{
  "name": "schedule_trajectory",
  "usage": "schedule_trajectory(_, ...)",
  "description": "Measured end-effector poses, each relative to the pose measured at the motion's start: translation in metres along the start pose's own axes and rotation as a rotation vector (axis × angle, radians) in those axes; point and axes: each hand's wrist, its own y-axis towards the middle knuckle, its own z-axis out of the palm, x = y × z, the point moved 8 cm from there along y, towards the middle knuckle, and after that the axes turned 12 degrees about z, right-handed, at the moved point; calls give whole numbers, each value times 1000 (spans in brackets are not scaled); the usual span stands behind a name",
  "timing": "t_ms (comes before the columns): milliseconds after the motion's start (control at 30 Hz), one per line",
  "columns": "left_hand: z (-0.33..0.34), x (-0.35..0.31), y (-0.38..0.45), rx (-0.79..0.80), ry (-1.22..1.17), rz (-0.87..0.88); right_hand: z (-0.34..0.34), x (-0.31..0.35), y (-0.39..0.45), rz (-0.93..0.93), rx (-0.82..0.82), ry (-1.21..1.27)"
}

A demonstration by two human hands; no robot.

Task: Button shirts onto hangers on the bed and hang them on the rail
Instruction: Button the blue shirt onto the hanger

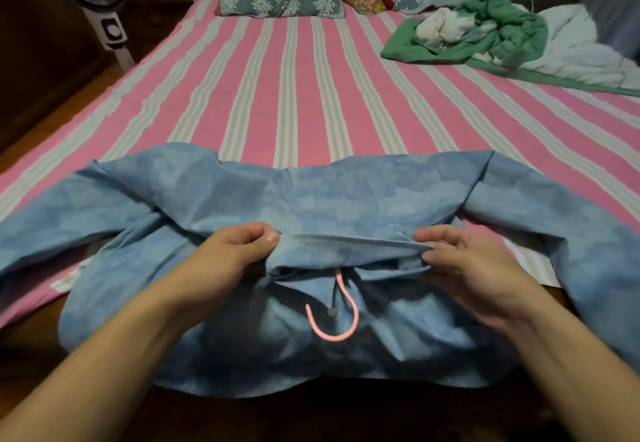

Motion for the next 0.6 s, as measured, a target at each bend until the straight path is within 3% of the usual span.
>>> schedule_trajectory(133, 6, 6, 2, 19, -122, -68, 11, -5, 1, 182, 170, 144)
schedule_trajectory(300, 5, -1, 7, -42, 36, -16, 7, 7, 6, 52, -53, 88)
schedule_trajectory(400, 1, -1, 4, -171, -2, -9, 11, 2, 6, 43, -55, 71)
schedule_trajectory(600, -7, 7, 3, -188, -107, -91, 23, 4, 16, 182, 268, 536)
